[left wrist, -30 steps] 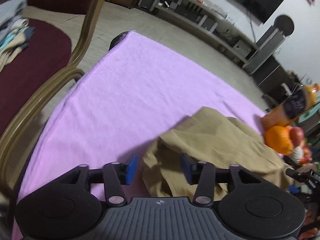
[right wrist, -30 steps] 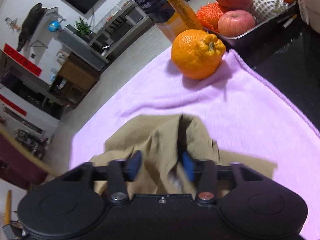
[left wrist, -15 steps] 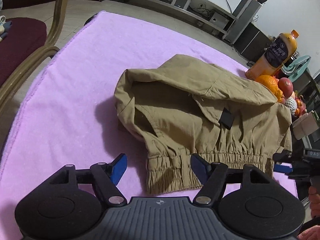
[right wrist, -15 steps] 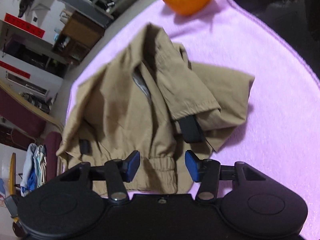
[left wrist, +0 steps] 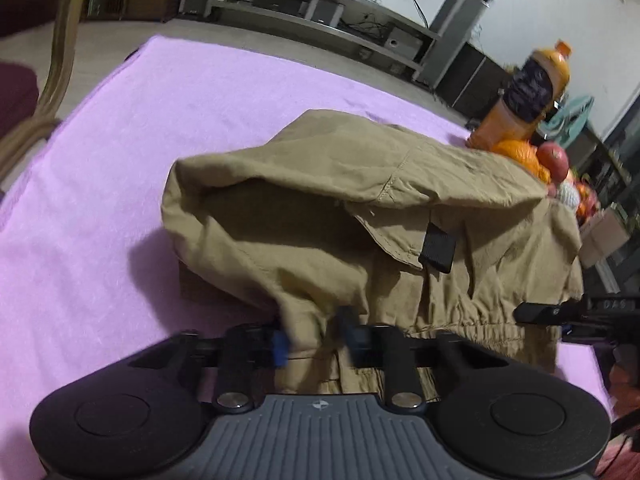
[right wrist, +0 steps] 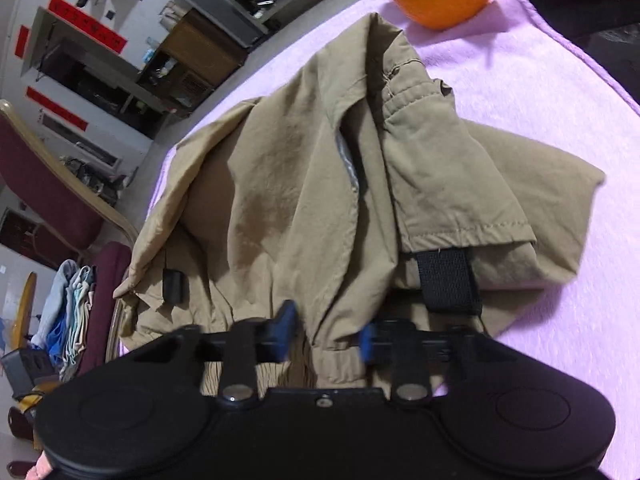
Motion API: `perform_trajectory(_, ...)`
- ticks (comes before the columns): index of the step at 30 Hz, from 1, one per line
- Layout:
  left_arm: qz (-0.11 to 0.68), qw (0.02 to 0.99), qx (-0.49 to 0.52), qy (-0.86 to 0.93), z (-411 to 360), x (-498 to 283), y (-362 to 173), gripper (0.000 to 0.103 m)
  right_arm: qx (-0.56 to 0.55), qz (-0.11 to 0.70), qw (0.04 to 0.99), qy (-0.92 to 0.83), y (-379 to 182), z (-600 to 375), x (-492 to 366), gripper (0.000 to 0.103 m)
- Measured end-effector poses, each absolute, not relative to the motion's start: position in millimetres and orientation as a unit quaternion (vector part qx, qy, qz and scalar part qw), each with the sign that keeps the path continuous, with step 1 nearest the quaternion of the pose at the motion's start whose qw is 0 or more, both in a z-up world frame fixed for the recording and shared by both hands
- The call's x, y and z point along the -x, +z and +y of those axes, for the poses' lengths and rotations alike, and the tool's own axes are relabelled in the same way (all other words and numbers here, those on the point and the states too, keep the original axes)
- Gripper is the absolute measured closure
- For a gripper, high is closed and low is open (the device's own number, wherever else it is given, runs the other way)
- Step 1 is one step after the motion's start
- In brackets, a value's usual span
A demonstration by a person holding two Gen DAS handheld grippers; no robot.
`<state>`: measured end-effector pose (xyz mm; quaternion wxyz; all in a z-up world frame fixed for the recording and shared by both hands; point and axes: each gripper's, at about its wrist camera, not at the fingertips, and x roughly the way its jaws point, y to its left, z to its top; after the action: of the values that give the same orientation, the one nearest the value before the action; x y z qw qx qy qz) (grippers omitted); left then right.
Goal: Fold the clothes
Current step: 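Grasp the jacket hem with both grippers and lift it high to unfurl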
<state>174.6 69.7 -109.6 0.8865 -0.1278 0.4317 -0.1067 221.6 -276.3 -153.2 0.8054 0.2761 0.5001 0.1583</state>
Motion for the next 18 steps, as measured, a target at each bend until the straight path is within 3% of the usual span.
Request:
perform_trajectory(2, 0.438, 0.877, 0.153, -0.124, 74, -171, -97, 0.096, -0.282, 0.497, 0.807, 0.148, -141, -276, -216, 0.090)
perform_trajectory(6, 0.439, 0.851, 0.237, -0.165, 87, -158, -54, 0.097, -0.377, 0.468, 0.787, 0.143, -102, -282, -194, 0.092)
perform_trajectory(10, 0.412, 0.822, 0.335, -0.207, 102, -139, 9, 0.097, -0.414, 0.418, 0.794, 0.156, -25, -285, -170, 0.092)
perform_trajectory(18, 0.151, 0.811, 0.474, -0.307, 149, -33, 196, 0.097, -0.403, 0.185, 0.873, 0.204, 214, -315, -74, 0.092)
